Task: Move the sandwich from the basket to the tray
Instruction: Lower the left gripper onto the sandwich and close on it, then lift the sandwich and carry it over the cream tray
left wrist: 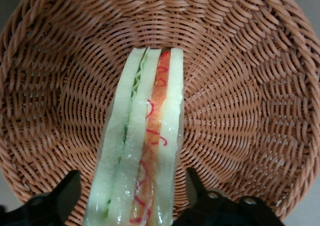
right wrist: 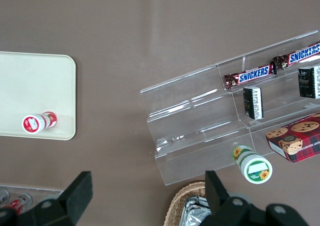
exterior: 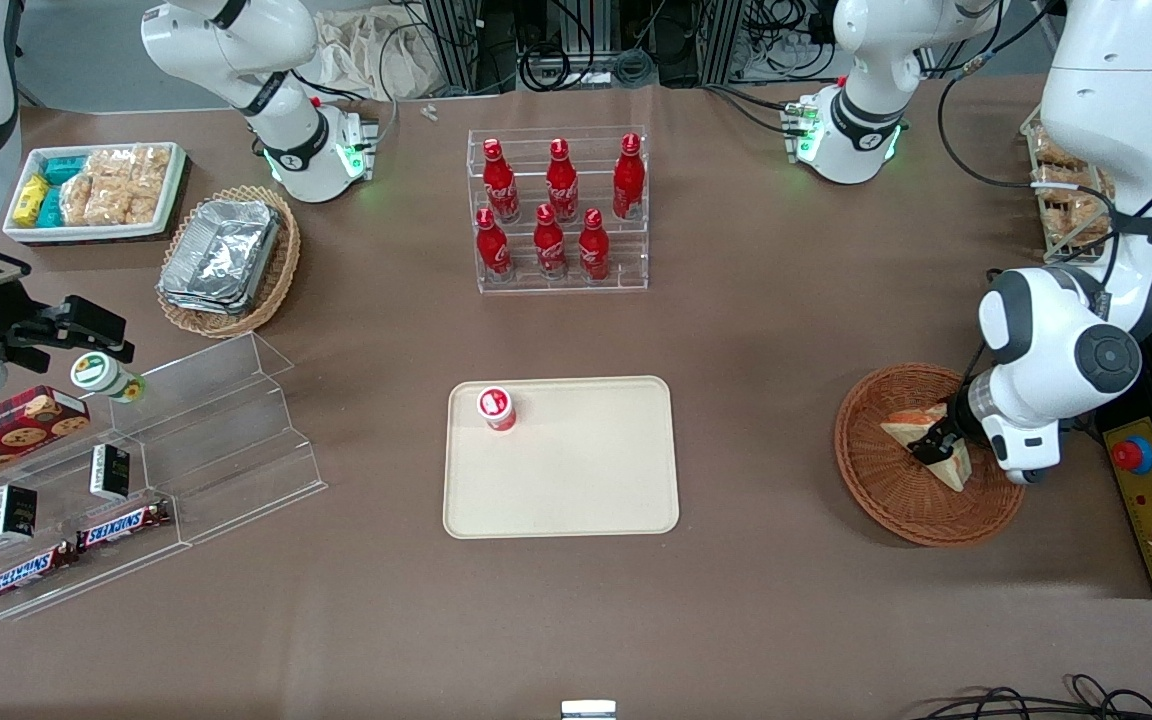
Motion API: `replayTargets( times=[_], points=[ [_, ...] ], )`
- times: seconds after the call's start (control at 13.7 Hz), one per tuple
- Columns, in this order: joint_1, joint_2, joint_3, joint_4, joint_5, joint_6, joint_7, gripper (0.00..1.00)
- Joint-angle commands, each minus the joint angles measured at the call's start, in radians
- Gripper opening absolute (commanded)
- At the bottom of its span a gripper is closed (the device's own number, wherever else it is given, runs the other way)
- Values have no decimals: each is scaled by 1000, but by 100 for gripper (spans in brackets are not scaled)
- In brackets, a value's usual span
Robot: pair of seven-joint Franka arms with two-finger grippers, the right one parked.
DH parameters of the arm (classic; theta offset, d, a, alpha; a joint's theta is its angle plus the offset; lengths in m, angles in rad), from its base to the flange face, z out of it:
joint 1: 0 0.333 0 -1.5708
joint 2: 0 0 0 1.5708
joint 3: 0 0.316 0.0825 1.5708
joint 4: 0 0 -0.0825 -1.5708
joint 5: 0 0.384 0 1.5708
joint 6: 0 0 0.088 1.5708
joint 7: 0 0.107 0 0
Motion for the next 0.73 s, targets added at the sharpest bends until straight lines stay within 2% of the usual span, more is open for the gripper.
replayTargets(
  times=[0.0,0.15,0.22,0.36,0.51,0.66],
  points=[
    [-2,-21,1,-26,40,37,-37,0],
    [0,-52,1,-12,41,8,-27,0],
    [-2,-88,-2,8,41,-61,-25,0],
    [-8,-147,-21,119,40,-306,-2,0],
    [-19,-153,-103,259,35,-538,55,0],
    [-19,-147,-207,321,18,-588,65,0]
  ],
)
